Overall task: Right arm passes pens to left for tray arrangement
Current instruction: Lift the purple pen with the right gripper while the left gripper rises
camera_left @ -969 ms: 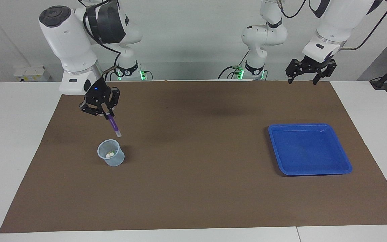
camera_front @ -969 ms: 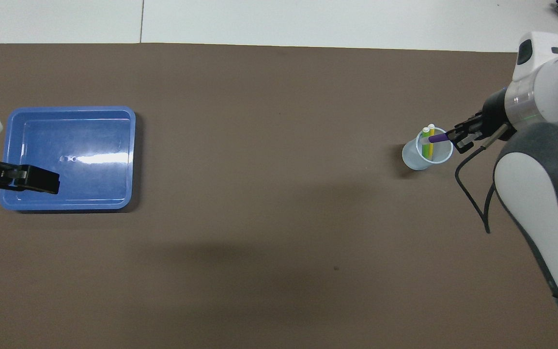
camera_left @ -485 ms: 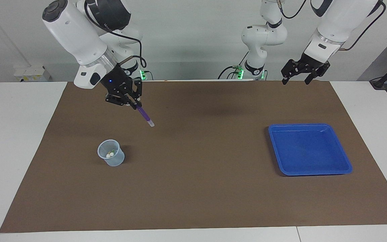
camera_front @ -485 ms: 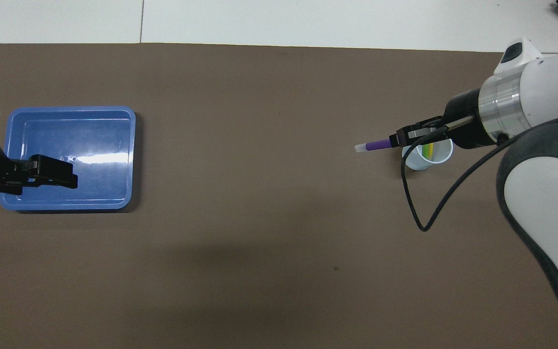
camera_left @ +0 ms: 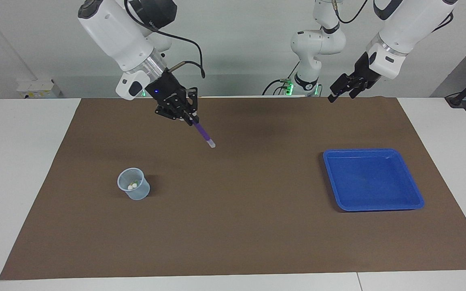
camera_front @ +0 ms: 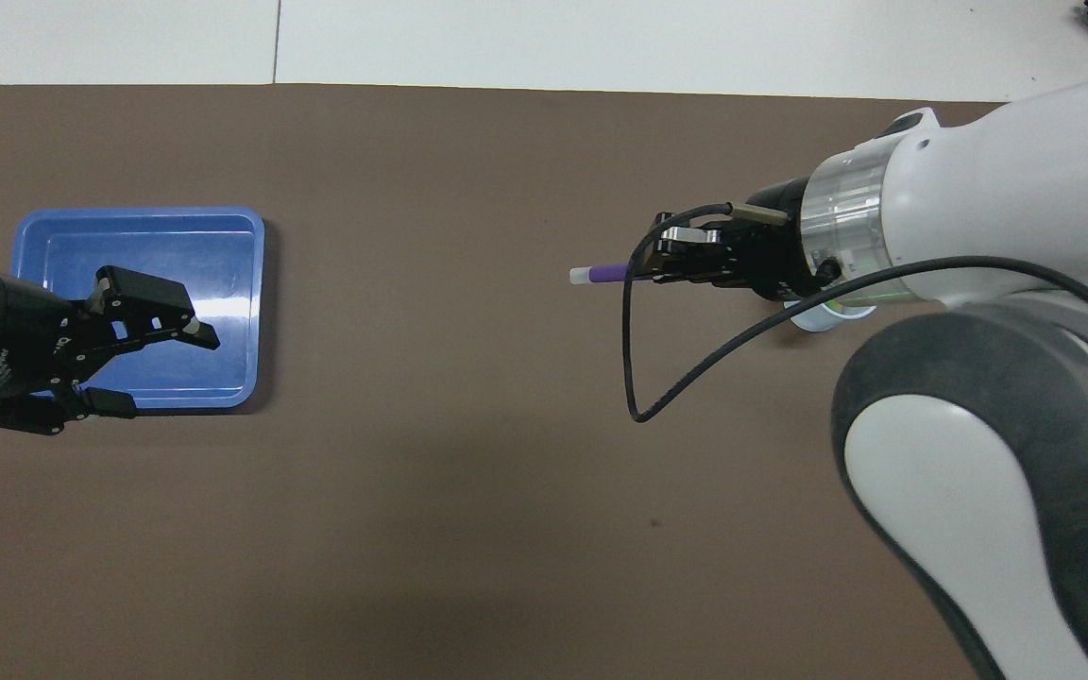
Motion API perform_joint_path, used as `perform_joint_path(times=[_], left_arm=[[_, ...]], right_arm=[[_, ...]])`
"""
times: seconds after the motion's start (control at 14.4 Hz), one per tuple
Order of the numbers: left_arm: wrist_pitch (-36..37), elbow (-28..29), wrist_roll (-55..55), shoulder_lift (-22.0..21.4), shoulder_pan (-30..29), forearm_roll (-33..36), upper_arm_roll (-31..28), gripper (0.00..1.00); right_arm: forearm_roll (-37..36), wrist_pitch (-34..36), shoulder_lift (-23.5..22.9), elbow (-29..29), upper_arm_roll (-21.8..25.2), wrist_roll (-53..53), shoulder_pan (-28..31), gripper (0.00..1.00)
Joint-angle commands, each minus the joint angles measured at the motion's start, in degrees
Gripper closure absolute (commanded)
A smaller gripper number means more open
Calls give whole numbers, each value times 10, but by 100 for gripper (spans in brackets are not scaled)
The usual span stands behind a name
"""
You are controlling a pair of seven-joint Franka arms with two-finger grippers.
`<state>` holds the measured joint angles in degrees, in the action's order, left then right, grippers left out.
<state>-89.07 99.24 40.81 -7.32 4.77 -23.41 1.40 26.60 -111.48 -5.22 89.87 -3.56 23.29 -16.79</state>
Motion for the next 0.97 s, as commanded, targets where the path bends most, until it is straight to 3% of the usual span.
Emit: perform_joint_path(times=[0.0,0.21,0.48,0.62,0.9], left_arm=[[-42,30,114,-21,-3,-54,0,1],[-89,32,211,-19,6,-83,0,1],[-162,54,243,-21,17,-98,1,1],[-173,69,264,-28,30,-103,1,6],[-184,79,315,-32,50,-106,1,4]], right_arm=[[36,-31,-1,6,0,78,-24,100],[57,-51,-2,11,0,154,-57,100],[60,-124,-8,21,0,270,-114,100],[62,-143,-13,21,0,297,-126,100],[99,-164,-15,23,0,331,-133,100]])
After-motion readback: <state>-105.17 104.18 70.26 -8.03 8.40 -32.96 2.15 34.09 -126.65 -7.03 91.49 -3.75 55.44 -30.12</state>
